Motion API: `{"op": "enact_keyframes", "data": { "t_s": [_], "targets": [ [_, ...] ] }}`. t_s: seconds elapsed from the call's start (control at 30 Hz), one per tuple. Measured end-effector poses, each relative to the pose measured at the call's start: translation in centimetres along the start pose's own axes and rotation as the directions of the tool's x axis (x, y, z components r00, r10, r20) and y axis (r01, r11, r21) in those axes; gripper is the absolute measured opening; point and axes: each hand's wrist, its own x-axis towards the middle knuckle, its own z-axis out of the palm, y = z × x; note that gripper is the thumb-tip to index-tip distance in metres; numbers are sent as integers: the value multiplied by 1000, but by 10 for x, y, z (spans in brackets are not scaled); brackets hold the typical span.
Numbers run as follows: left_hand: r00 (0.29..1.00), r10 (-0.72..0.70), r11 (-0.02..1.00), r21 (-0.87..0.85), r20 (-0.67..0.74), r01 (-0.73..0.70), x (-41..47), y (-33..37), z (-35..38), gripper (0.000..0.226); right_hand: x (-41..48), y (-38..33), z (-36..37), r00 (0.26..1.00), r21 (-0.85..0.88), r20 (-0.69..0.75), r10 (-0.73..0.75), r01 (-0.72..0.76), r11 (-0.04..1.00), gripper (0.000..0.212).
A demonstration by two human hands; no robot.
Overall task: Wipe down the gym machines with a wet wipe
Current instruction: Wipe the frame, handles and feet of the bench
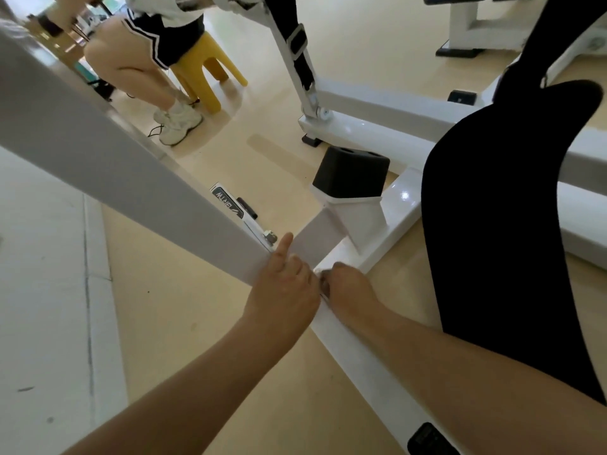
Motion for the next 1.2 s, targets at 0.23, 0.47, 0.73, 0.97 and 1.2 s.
{"op": "enact_keyframes", "data": {
  "t_s": [0.23, 0.47, 0.73, 0.97, 1.2],
  "targets": [
    [999, -36, 999, -10, 41, 36, 3, 7, 9, 8, -11, 37, -21, 996, -296, 85, -30, 54, 954, 48],
    [998, 16, 981, -192, 55, -5, 17, 15, 12, 5, -29, 31, 10, 999, -67, 33, -14, 16, 998, 32],
    [980, -195, 890, -414, 35, 192, 38, 10, 3, 24, 17, 35, -33, 720, 856, -58, 692, -320, 406, 13],
    [975, -221, 830, -520, 28, 203, 48, 6, 3, 39, 32, -17, -65, 702, 926, -240, 670, -41, 375, 9],
    [979, -196, 680, -713, 46, 170, 43, 4, -10, 43, 51, 43, -60, 542, 902, -52, 839, -334, 272, 9]
  ]
}}
